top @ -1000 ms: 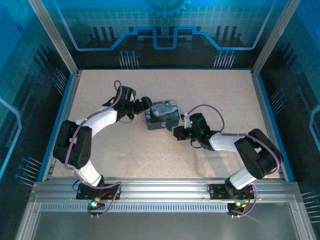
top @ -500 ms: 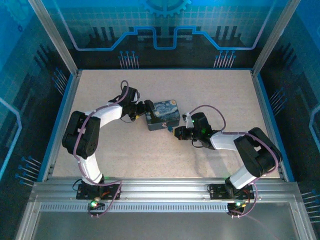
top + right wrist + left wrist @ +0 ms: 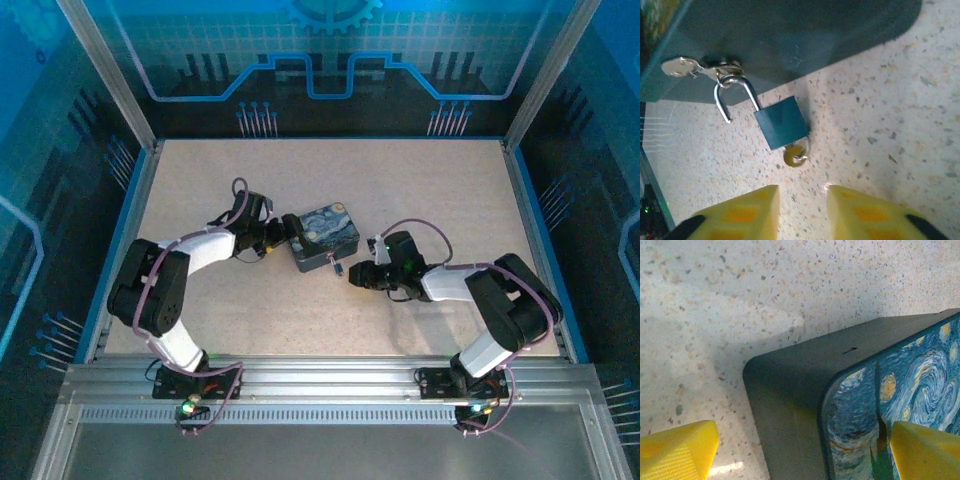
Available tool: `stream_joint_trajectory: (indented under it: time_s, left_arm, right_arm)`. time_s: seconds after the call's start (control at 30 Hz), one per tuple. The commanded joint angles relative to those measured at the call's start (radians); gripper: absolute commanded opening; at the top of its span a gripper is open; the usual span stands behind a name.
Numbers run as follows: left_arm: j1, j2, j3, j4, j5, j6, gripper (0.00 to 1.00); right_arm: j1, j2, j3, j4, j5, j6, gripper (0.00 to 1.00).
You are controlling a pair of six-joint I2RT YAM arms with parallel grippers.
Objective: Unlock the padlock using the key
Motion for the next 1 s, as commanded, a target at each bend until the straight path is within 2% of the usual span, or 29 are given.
stream_joint_trajectory:
  time_s: [0.0, 0.23, 0.37, 0.63, 0.7, 0.8, 0.97]
  left_arm:
    - [-0.004, -0.021, -0.066, -0.08, -0.006, -0.018, 0.89]
    - [-0.026, -0.065, -0.116, -0.071, -0.009, -0.045, 0.89]
    - [-0.035, -0.086, -0.139, -0.067, -0.015, -0.057, 0.89]
    - [-0.035, -0.113, -0.174, -0.062, -0.011, -0.064, 0.89]
    - [-0.035, -0.121, -0.173, -0.064, -0.016, -0.063, 0.89]
    - [-0.035, -0.128, -0.165, -0.07, -0.02, -0.06, 0.89]
    - [-0.035, -0.128, -0.147, -0.069, -0.015, -0.061, 0.89]
  right_arm:
    - [-0.028, -0.058, -0.015, -0.021, -0.014, -0.022, 0.4]
    - [-0.086, -0.068, 0.051, 0.073, -0.113, -0.076, 0.57]
    - [-0.102, 0.02, 0.156, 0.083, -0.157, -0.077, 0.59]
    - [-0.103, 0.164, 0.275, 0.148, -0.143, -0.055, 0.6]
    - [-0.103, 0.157, 0.261, 0.162, -0.13, -0.068, 0.61]
    - [-0.109, 0.111, 0.183, 0.21, -0.128, -0.096, 0.67]
    - [-0.146, 0.071, 0.074, 0.284, -0.224, -0.123, 0.71]
